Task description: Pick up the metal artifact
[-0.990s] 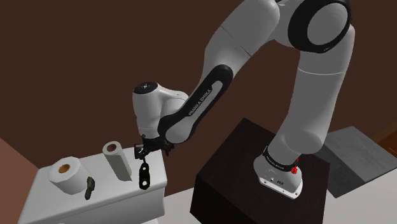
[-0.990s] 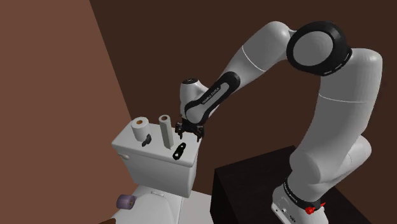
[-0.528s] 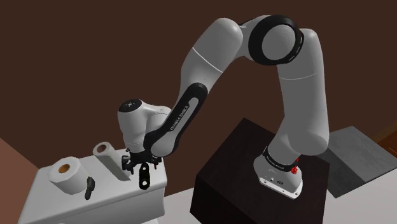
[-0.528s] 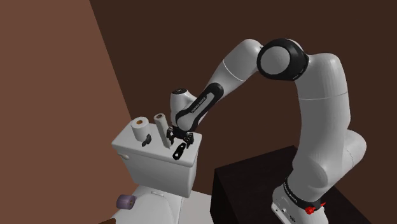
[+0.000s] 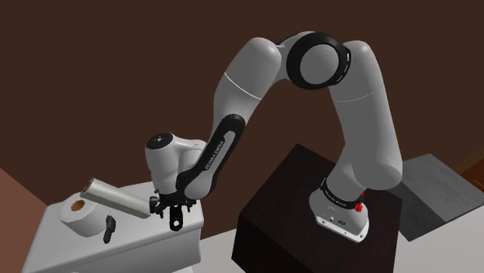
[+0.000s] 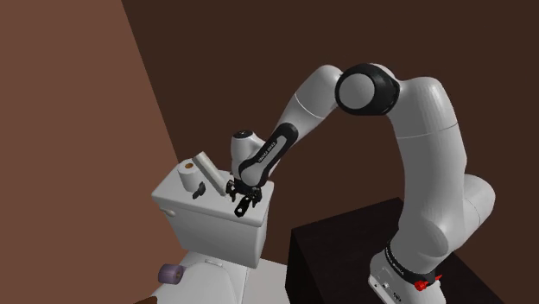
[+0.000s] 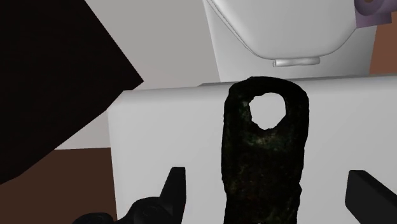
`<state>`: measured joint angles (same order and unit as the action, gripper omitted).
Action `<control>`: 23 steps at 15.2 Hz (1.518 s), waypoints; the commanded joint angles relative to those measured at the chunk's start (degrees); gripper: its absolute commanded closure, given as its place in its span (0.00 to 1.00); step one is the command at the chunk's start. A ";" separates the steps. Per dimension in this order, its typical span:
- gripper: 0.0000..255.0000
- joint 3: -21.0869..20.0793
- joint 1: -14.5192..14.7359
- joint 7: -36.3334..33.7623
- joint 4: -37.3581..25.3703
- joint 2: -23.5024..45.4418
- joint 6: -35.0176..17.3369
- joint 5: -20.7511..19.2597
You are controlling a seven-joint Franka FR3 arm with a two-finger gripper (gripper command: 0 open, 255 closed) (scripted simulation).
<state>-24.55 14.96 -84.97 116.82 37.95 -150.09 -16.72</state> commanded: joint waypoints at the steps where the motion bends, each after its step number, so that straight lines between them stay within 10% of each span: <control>1: 0.00 0.15 0.16 -0.12 -0.01 0.24 -0.27 -0.14; 2: 1.00 0.16 0.13 -0.10 0.03 0.24 -0.31 -0.15; 23: 1.00 -4.17 -3.23 1.90 1.78 -7.64 5.76 3.88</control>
<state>-28.38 12.04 -83.31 118.46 30.93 -144.82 -13.19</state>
